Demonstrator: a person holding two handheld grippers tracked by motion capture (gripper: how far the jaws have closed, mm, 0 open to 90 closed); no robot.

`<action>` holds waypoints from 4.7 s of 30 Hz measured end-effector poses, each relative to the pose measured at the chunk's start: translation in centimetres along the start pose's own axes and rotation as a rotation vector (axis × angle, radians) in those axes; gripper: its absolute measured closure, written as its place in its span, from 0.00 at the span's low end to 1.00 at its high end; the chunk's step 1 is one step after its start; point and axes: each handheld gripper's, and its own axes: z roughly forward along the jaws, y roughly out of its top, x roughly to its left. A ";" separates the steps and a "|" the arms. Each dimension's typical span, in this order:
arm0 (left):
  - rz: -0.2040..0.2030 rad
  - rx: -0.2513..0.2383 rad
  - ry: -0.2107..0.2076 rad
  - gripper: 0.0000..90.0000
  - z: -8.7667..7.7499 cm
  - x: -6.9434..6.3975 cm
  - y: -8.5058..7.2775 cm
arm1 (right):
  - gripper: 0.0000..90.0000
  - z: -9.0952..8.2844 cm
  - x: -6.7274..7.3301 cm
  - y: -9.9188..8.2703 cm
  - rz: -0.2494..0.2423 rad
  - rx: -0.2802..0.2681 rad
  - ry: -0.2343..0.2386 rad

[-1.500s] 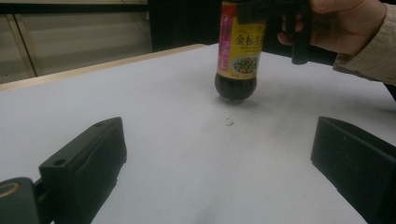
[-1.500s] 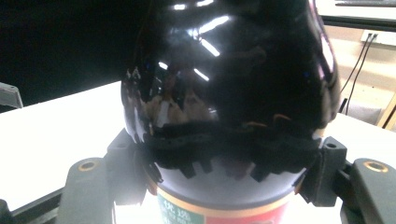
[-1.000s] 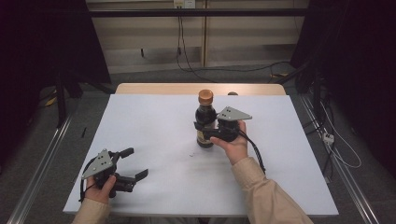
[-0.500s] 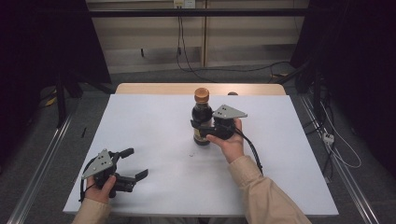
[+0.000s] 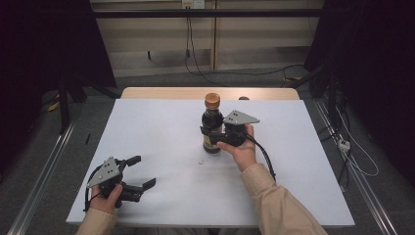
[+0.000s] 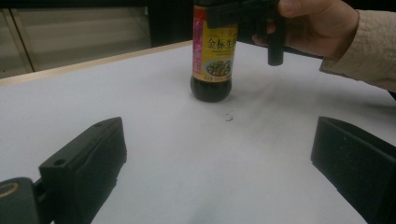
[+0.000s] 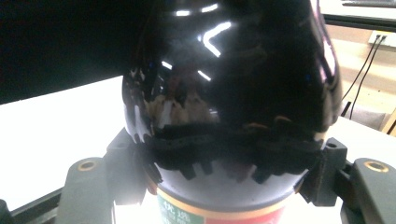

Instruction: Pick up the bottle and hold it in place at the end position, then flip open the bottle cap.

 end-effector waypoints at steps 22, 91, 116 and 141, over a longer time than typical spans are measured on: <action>0.003 0.007 -0.005 0.04 0.1 0.0 0.0 | 0.34 -0.2 -0.7 0.0 -0.007 0.007 0.036; -0.046 0.080 -0.106 0.06 8.2 -0.5 8.8 | 0.34 -0.5 0.1 -0.6 0.065 -0.011 -0.027; -0.034 0.108 -0.121 0.05 9.9 -0.4 10.6 | 0.33 -0.4 0.1 -0.8 0.094 -0.010 -0.023; -0.043 0.111 -0.127 0.11 11.1 0.6 11.9 | 0.33 -0.4 0.2 -0.9 0.087 -0.008 -0.030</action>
